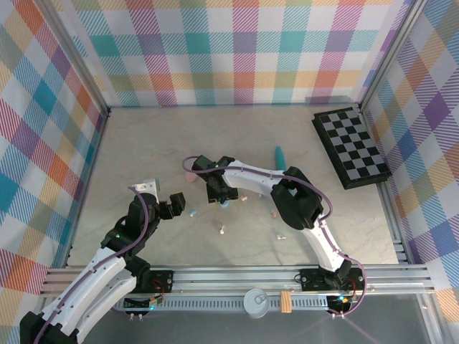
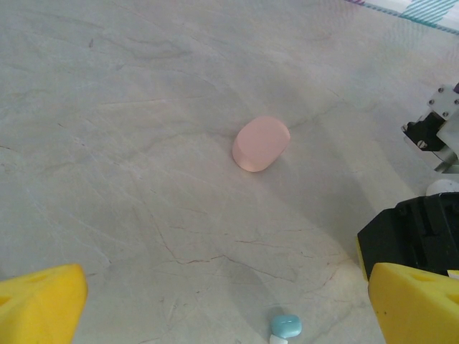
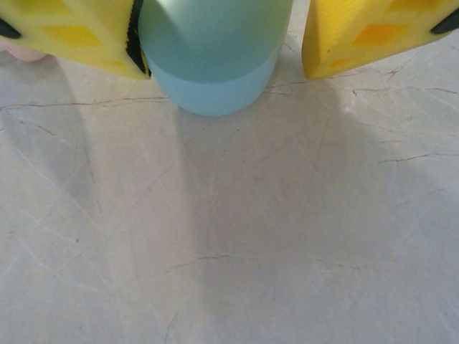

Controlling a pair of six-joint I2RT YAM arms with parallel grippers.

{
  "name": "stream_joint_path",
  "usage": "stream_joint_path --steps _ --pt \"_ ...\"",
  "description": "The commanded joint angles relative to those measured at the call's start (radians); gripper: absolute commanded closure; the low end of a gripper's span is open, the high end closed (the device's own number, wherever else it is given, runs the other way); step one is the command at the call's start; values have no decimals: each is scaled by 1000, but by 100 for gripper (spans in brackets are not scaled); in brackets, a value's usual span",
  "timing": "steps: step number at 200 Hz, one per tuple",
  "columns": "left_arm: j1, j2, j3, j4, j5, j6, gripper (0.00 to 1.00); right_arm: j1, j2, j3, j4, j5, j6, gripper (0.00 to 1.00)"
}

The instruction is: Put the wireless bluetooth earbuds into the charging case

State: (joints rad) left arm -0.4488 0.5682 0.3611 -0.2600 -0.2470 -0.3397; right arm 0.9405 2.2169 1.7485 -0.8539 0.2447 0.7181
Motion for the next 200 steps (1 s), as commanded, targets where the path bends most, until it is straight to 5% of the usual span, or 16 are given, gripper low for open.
stream_joint_path --steps 1,35,96,142,200 --pt "4 0 -2 8 8 15 0 -11 29 34 -10 -22 -6 46" --pt "4 2 -7 15 9 14 0 -14 49 46 -11 -27 -8 52" --pt "4 4 -11 20 10 11 0 -24 70 75 -19 -22 -12 45" --pt "4 2 -11 20 13 13 0 -28 68 91 -27 -18 -17 62" --pt "-4 -37 -48 128 99 51 0 -38 -69 -4 30 -3 5 64"
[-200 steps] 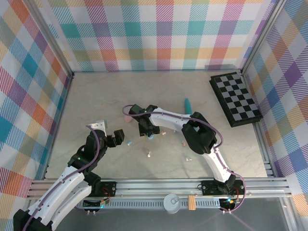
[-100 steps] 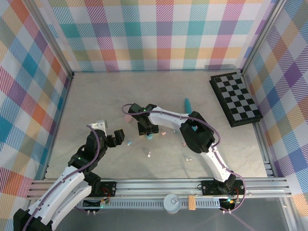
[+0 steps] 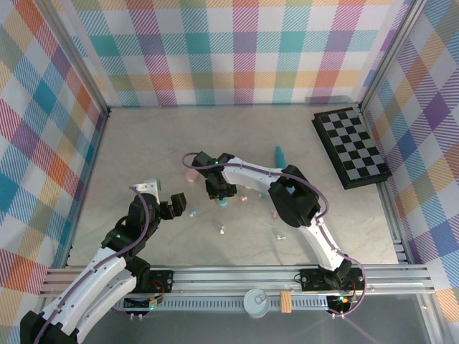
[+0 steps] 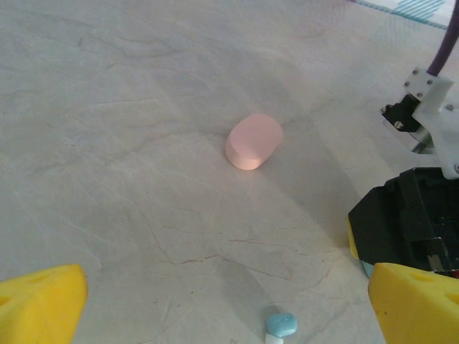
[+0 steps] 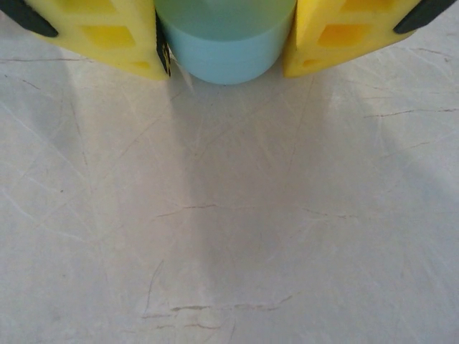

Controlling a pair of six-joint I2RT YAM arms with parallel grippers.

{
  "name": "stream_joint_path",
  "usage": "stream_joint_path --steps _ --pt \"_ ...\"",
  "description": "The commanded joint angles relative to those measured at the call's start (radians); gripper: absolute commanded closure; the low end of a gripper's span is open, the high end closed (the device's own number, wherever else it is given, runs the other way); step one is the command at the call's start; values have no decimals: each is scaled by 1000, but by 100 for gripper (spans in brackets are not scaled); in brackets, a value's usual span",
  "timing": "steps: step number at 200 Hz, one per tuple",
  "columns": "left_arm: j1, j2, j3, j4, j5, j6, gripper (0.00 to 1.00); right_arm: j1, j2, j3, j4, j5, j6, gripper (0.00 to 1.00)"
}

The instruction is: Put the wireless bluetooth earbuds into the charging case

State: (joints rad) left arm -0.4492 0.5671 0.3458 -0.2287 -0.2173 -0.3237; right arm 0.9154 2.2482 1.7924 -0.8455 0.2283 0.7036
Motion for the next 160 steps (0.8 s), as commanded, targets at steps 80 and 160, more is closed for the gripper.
stream_joint_path --steps 80,160 --pt "-105 14 -117 493 235 -6 0 -70 -438 -311 125 33 99 67" --pt "-314 415 -36 963 257 -183 1 -122 -694 -524 280 -67 245 66"
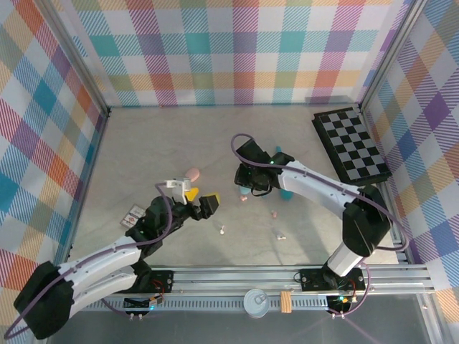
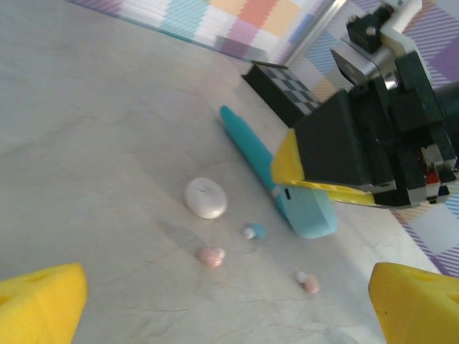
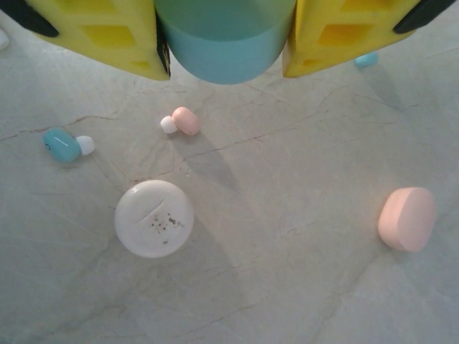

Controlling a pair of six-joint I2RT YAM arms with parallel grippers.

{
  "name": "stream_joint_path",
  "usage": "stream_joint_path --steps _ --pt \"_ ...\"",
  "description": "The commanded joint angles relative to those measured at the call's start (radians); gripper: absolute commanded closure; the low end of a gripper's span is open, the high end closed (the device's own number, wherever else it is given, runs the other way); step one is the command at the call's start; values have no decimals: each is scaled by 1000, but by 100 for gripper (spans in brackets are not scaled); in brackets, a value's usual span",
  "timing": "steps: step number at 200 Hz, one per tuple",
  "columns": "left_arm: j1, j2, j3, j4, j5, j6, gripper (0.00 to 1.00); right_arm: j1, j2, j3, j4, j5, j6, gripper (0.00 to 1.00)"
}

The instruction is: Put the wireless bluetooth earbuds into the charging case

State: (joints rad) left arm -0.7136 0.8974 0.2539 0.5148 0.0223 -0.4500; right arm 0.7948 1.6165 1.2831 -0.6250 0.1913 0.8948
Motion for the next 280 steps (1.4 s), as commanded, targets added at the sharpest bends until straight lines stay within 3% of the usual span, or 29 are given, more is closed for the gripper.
stream_joint_path --steps 1,42,82,129,146,172,202,244,280 --pt "-52 91 58 225 17 -57 1 -2 -65 -16 60 -30 55 66" --pt "-141 321 135 395 6 -85 9 -3 -123 -40 83 -42 75 66" --pt "-168 479 182 536 -14 -137 19 -3 -168 -59 94 -45 81 66" --pt "-169 558 226 601 -23 -173 39 -3 -206 -83 95 -56 85 66" --pt "-169 579 237 611 -13 -177 54 -3 -217 -89 93 -54 86 66" --pt "-168 588 242 617 6 -187 69 -3 -230 -95 93 -50 85 66" --pt "-168 563 244 566 20 -187 79 -3 -239 -106 109 -52 86 66" --pt "-169 478 240 417 26 -188 84 -12 -285 -130 143 -56 47 48" --pt "-160 406 235 322 49 -192 84 -34 -341 -137 146 -64 -22 24"
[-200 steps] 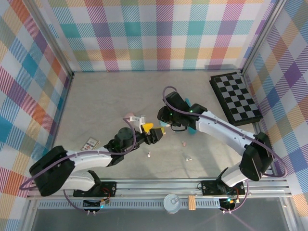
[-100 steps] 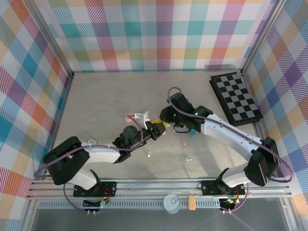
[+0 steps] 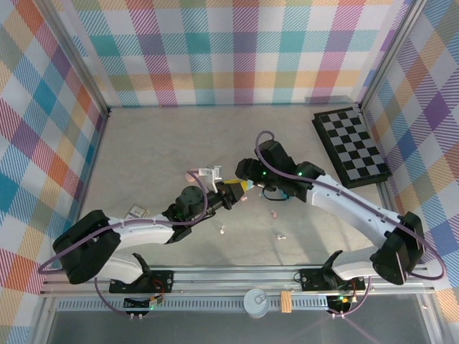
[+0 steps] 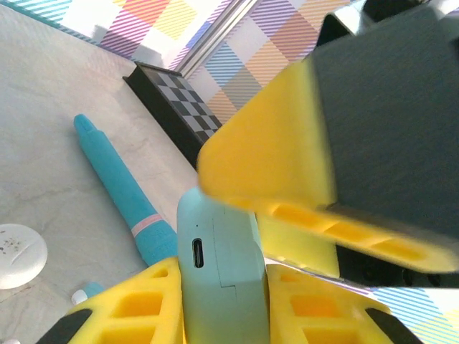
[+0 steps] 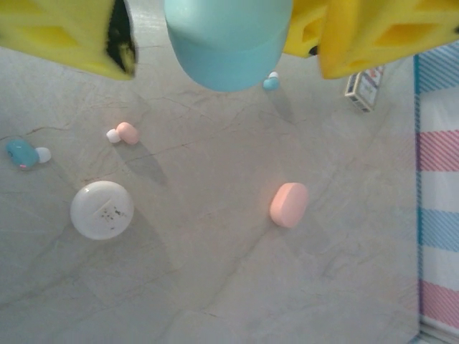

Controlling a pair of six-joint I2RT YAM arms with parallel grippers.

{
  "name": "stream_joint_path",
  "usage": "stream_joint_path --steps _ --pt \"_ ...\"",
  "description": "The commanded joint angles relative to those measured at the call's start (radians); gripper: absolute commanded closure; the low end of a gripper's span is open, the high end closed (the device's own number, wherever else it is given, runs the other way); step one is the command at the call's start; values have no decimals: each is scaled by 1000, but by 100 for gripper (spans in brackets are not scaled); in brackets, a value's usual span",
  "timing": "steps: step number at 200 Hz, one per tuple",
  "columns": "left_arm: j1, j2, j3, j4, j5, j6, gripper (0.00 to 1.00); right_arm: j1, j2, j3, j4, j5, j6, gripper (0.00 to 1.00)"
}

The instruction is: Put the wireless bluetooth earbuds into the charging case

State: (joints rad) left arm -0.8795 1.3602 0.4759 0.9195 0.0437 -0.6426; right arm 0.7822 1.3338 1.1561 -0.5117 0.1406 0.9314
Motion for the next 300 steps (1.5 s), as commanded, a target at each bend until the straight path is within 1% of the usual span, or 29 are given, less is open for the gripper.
stream_joint_path --steps 1,15,36,40,48,55,68,87,109,119,151,185,236,254,300 --pt "6 -59 13 -86 30 0 84 -23 -61 -13 34 -16 -62 24" --pt "25 -84 17 -128 71 -8 84 -56 -106 -49 81 -74 -115 22" --pt "87 -131 29 -218 169 -58 84 -145 -206 -147 196 -250 -188 20" --pt "98 -141 34 -238 189 -65 84 -168 -226 -170 220 -322 -206 20" --pt "120 -160 42 -275 227 -74 85 -202 -248 -200 256 -415 -228 19" --pt "137 -176 49 -300 265 -80 86 -234 -268 -230 290 -525 -247 19" --pt "169 -199 59 -319 341 -96 86 -281 -301 -287 350 -689 -262 19" --pt "209 -225 74 -313 461 -130 86 -322 -330 -370 486 -878 -226 20" --pt "223 -241 98 -321 549 -142 86 -331 -337 -467 739 -1010 -107 21" --pt "227 -245 106 -310 571 -157 86 -331 -331 -499 840 -1037 -55 22" --pt "232 -225 110 -196 637 -245 86 -331 -284 -525 1001 -1057 34 25" --pt "232 -210 108 -142 641 -290 87 -330 -209 -541 1202 -1076 156 30" --pt "232 -198 117 -134 631 -295 87 -327 -180 -536 1249 -1087 185 37" --pt "232 -186 122 -128 628 -298 86 -323 -173 -538 1257 -1091 188 44" --pt "232 -171 130 -112 625 -310 87 -320 -153 -536 1251 -1084 190 58"
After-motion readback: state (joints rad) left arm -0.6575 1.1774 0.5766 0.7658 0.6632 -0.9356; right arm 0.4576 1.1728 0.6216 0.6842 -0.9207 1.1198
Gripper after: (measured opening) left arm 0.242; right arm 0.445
